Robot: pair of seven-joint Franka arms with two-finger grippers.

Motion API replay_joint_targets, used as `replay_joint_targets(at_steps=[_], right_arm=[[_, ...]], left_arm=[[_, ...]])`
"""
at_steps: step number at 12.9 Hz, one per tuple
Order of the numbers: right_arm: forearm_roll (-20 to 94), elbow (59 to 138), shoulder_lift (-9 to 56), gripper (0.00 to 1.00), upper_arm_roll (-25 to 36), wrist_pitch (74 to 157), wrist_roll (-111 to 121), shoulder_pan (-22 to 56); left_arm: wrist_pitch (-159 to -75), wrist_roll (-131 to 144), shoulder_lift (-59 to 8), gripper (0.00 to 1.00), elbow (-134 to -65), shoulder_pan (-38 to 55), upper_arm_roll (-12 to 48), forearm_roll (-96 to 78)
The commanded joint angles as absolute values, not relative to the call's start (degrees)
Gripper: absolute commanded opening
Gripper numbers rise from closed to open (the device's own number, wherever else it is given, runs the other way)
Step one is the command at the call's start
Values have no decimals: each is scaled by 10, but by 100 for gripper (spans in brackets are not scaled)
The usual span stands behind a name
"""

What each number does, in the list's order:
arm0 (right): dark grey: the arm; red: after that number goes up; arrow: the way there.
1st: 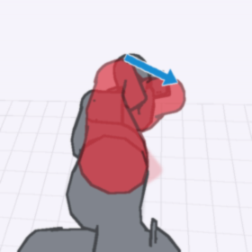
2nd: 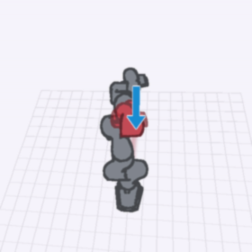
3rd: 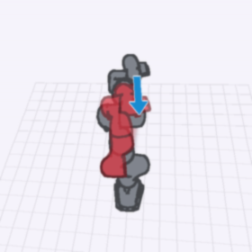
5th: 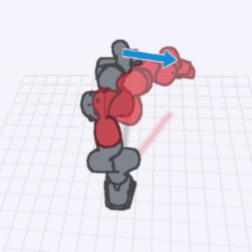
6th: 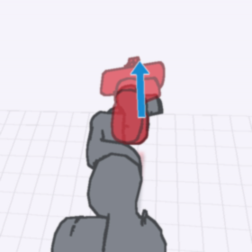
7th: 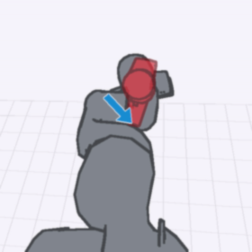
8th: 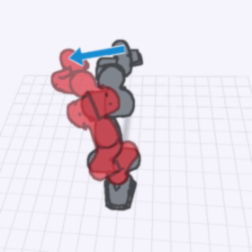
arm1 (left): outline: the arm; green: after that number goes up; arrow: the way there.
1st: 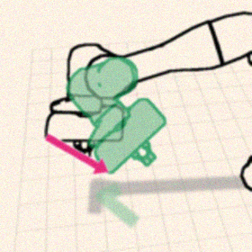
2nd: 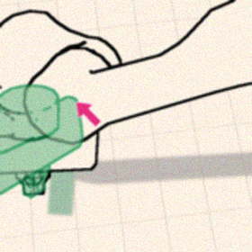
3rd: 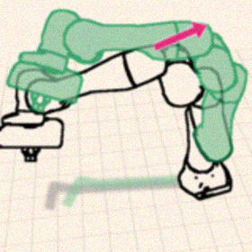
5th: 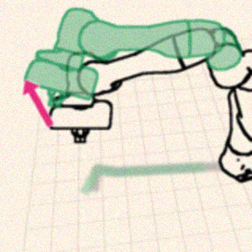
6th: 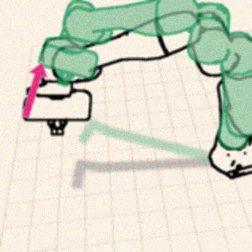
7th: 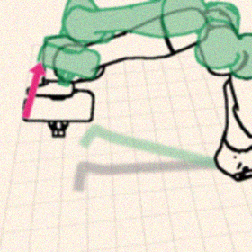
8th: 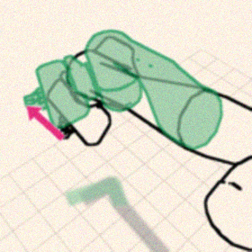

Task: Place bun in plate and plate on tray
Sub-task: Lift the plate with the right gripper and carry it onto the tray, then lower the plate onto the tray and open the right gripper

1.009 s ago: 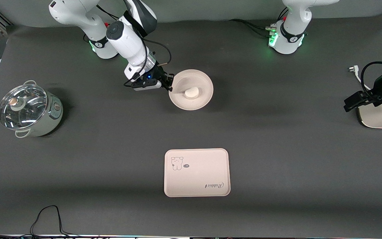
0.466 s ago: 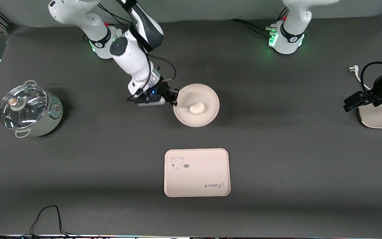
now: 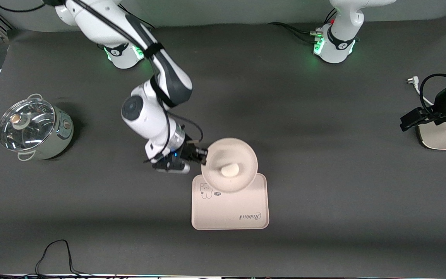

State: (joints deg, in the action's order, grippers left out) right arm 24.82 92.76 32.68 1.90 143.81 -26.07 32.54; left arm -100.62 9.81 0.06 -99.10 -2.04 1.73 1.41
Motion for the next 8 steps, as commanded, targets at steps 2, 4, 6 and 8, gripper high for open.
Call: replay_joint_targets(at_steps=[2, 4, 6, 8], right_arm=[[241, 768, 442, 0, 19, 1401, -250, 315], [242, 761, 462, 0, 29, 1404, -251, 316], [241, 759, 489, 0, 29, 1418, -248, 316], [241, 761, 513, 0, 29, 1447, -249, 317]], left_arm=[[-997, 90, -5, 100, -984, -17, 15, 11], [-995, 90, -4, 100, -984, -18, 15, 11], [-996, 90, -5, 100, -984, -18, 15, 11], [-996, 90, -6, 100, -985, -17, 15, 11]])
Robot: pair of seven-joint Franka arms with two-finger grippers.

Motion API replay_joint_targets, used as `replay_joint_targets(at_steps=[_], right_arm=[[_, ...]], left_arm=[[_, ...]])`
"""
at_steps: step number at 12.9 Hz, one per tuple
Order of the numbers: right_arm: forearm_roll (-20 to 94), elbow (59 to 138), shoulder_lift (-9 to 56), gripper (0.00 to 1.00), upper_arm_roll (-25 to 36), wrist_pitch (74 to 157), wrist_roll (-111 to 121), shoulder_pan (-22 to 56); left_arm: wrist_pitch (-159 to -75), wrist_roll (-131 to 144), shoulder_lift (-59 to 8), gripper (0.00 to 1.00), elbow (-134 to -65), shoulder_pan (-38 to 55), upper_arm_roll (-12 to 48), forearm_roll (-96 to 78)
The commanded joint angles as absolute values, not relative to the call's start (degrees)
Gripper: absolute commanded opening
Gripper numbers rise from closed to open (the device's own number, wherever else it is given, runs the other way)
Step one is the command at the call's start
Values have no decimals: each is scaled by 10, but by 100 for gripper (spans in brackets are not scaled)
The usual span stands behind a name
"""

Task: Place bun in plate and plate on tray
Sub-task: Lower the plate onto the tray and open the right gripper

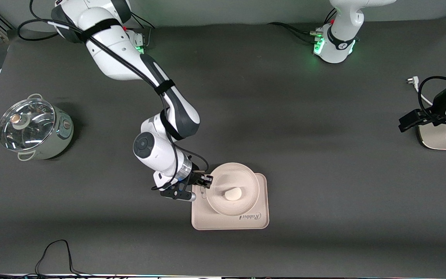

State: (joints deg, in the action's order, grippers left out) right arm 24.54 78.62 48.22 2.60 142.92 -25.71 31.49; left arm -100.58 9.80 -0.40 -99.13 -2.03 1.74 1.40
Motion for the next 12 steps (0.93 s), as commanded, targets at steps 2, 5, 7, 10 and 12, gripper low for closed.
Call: replay_joint_targets(at_steps=[2, 5, 7, 10, 12], right_arm=[[242, 761, 529, 0, 29, 1469, -249, 319], [242, 761, 552, 0, 29, 1507, -249, 322], [241, 761, 552, 0, 29, 1508, -249, 322], [241, 762, 553, 80, 29, 1508, -250, 322], [241, 762, 547, 100, 29, 1508, -250, 322]], left_arm=[[-996, 90, -6, 100, -985, -17, 15, 11], [-996, 90, -6, 100, -985, -16, 15, 11], [-996, 90, -6, 100, -985, -17, 15, 11], [-996, 90, -9, 100, -984, -16, 15, 11], [-996, 90, -9, 100, -985, -17, 15, 11]])
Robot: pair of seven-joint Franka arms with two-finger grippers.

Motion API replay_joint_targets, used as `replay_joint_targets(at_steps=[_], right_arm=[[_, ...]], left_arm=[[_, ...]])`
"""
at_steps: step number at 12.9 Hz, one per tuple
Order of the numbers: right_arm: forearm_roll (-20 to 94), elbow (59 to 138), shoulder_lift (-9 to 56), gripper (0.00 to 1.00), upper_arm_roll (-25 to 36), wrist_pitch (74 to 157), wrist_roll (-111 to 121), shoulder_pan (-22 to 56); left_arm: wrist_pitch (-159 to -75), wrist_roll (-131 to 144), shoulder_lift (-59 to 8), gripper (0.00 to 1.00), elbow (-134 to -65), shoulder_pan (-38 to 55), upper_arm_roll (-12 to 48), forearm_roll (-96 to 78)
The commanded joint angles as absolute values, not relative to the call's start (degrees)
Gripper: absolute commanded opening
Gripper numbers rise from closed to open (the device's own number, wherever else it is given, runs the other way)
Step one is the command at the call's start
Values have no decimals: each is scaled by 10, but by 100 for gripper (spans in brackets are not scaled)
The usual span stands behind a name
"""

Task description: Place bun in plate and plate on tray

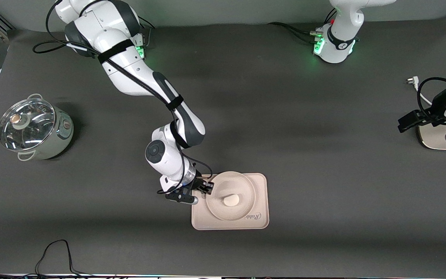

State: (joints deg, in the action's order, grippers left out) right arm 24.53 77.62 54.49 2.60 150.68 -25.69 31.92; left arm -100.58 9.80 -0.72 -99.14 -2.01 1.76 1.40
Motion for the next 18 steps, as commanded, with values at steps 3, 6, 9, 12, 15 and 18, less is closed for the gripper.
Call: replay_joint_targets(at_steps=[3, 6, 9, 12, 15, 18], right_arm=[[237, 766, 509, 100, 43, 1439, -251, 316], [236, 766, 438, 100, 77, 1295, -250, 320], [190, 772, 355, 100, 99, 1161, -247, 316], [127, 828, 237, 100, 93, 1071, -194, 274], [125, 897, 117, 100, 81, 996, -79, 190], [86, 915, 46, 100, 51, 927, -9, 105]], left_arm=[[-995, 90, -9, 100, -985, -17, 16, 11], [-995, 90, -8, 100, -985, -17, 15, 11], [-995, 90, -9, 100, -985, -17, 16, 11], [-995, 90, -9, 100, -986, -17, 16, 11], [-993, 90, -7, 100, -986, -17, 15, 11], [-991, 90, -3, 100, -985, -17, 16, 11]])
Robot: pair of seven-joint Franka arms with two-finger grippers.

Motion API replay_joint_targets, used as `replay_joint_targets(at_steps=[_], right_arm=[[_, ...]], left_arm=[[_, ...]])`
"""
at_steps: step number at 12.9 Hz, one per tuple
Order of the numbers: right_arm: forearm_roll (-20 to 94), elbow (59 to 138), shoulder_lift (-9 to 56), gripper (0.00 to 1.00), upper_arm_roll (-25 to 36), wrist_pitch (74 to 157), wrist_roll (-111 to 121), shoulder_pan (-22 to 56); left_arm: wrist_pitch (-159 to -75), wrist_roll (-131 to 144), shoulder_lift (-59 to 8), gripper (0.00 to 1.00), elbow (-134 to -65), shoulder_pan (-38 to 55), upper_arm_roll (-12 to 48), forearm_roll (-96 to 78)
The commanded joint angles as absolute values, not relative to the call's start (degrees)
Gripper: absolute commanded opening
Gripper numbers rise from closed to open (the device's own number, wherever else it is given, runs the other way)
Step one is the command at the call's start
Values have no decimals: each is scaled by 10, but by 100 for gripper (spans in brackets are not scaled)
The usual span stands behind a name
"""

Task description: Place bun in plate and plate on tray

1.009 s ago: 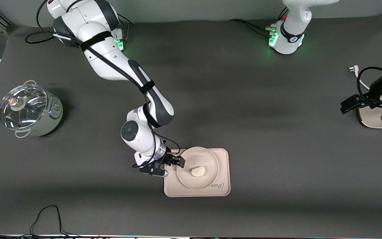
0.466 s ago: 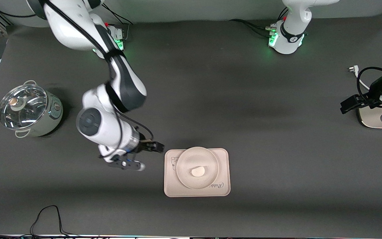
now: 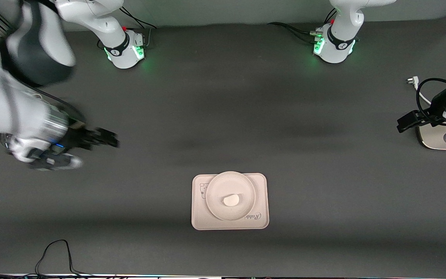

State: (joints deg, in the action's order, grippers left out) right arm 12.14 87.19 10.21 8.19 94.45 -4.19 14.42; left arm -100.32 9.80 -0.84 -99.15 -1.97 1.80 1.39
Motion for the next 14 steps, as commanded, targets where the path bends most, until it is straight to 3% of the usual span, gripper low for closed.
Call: replay_joint_targets(at_steps=[1, 7, 14], right_arm=[[65, 915, 32, 100, 47, 913, 3, 93], [12, 916, 7, 100, 84, 894, 18, 89], [-11, 917, 7, 100, 96, 896, 18, 89]], left_arm=[[-991, 90, 0, 100, -985, -17, 17, 11], [-995, 89, 54, 100, -1022, -18, 15, 19], [-989, 76, 51, 100, -1014, -22, 15, 25]])
